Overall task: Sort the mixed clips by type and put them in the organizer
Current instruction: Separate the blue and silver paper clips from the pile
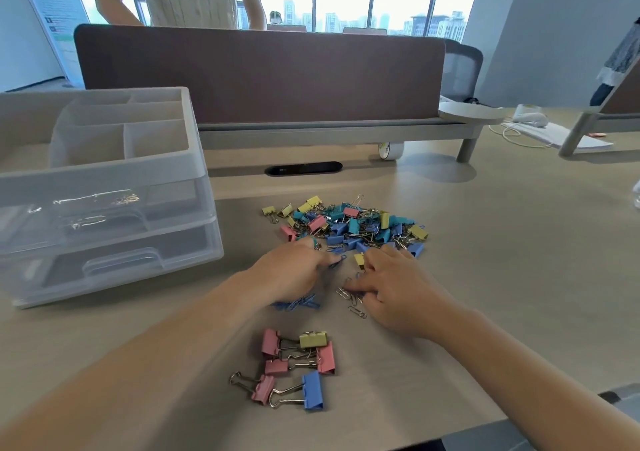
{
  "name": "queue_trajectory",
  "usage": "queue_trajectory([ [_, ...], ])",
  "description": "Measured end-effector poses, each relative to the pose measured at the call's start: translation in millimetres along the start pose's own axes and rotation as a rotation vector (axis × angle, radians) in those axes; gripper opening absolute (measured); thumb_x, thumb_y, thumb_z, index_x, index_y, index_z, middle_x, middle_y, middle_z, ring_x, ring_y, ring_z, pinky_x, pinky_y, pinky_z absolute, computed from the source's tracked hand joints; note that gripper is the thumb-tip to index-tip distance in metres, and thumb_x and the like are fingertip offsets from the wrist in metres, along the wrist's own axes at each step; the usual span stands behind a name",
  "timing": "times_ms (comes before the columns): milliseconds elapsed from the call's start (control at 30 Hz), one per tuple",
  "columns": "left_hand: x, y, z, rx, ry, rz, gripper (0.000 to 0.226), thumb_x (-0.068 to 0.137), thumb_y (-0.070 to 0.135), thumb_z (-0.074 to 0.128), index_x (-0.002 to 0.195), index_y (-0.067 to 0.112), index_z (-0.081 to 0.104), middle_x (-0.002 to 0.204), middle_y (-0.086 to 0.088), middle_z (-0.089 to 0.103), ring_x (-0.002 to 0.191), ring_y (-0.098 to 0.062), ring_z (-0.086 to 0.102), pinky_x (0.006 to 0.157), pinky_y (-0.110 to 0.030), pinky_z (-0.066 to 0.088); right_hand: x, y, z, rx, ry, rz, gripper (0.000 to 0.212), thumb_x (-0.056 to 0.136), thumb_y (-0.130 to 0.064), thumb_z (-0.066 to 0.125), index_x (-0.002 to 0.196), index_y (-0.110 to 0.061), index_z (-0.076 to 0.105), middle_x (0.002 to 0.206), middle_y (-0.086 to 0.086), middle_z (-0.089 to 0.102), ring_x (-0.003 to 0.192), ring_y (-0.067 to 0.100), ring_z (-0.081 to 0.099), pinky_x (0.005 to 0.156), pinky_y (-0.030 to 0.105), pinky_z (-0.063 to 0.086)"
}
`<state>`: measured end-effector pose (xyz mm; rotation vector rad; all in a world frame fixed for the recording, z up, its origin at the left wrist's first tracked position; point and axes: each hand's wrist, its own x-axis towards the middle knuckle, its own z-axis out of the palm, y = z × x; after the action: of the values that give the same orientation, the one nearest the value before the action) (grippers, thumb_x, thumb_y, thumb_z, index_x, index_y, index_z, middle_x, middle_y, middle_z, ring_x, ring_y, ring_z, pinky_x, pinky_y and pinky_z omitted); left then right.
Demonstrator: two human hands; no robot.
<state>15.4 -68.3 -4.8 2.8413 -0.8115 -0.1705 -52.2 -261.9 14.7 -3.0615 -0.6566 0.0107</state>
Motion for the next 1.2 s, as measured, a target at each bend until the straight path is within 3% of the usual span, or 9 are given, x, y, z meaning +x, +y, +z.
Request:
queue_trajectory([
  [200,-25,-6,5,-0.015,0.047,0.020,0.058,0.100,0.009,0.036,0.143,0.048,0.041,0.092,0.006,0.033,0.078,-0.010,0.040,0.061,-0.026,0.034,-27,3,-2,0.041,-0.046,-0.013,0.046,0.100,-0.028,0.033,0.138,-0.048,0.049,0.097,-0.010,0.033,0.095,0.013,0.029,0.092,0.031,0.031],
  [400,-39,-8,6,-0.051,0.076,0.040,0.044,0.103,0.021,0.038,0.138,0.046,0.049,0.091,0.014,0.035,0.080,-0.004,0.042,0.064,-0.023,0.032,-37,12,3,0.156,0.055,0.065,0.041,0.098,-0.024,0.040,0.130,-0.037,0.062,0.104,-0.013,0.043,0.104,0.010,0.041,0.094,0.026,0.036],
  [467,-43,-6,4,-0.063,0.086,0.045,0.042,0.102,0.020,0.041,0.137,0.039,0.052,0.094,0.019,0.036,0.084,-0.001,0.043,0.070,-0.020,0.036,-35,14,4,0.154,0.133,0.118,0.036,0.101,-0.026,0.040,0.127,-0.031,0.064,0.112,-0.011,0.049,0.110,0.012,0.045,0.096,0.026,0.040],
  [600,-45,-2,0,-0.093,0.140,0.043,0.032,0.099,0.020,0.044,0.126,0.031,0.058,0.117,0.014,0.050,0.103,-0.002,0.052,0.091,-0.025,0.046,-19,15,2,0.146,0.157,0.176,0.033,0.102,-0.033,0.043,0.131,-0.027,0.058,0.127,-0.006,0.050,0.121,0.013,0.044,0.100,0.027,0.041],
  [667,-43,2,-2,-0.098,0.143,0.053,0.034,0.100,0.027,0.046,0.134,0.029,0.052,0.123,0.013,0.049,0.107,-0.005,0.052,0.093,-0.025,0.045,-9,15,2,0.149,0.127,0.178,0.035,0.101,-0.036,0.047,0.134,-0.030,0.055,0.131,-0.005,0.049,0.125,0.014,0.043,0.103,0.032,0.041],
  [800,-35,3,-2,-0.070,0.083,0.070,0.046,0.098,0.040,0.052,0.142,0.027,0.047,0.114,0.010,0.045,0.103,-0.008,0.049,0.090,-0.028,0.043,6,13,4,0.117,0.046,0.151,0.032,0.098,-0.038,0.051,0.129,-0.033,0.061,0.123,-0.002,0.052,0.119,0.018,0.046,0.097,0.037,0.046],
  [1067,-31,-4,-5,-0.117,0.103,0.064,0.034,0.101,0.021,0.047,0.133,0.023,0.057,0.120,0.007,0.052,0.109,-0.009,0.051,0.098,-0.030,0.042,15,15,11,0.050,0.035,0.129,0.035,0.096,-0.042,0.053,0.128,-0.030,0.060,0.121,-0.001,0.059,0.109,0.021,0.055,0.088,0.040,0.053],
  [1200,-30,-6,-6,-0.116,0.122,0.050,0.033,0.101,0.021,0.045,0.132,0.024,0.057,0.118,0.009,0.052,0.106,-0.007,0.050,0.094,-0.025,0.042,15,18,12,0.077,0.081,0.110,0.028,0.098,-0.041,0.050,0.119,-0.028,0.063,0.113,-0.003,0.060,0.101,0.017,0.055,0.086,0.036,0.052],
])
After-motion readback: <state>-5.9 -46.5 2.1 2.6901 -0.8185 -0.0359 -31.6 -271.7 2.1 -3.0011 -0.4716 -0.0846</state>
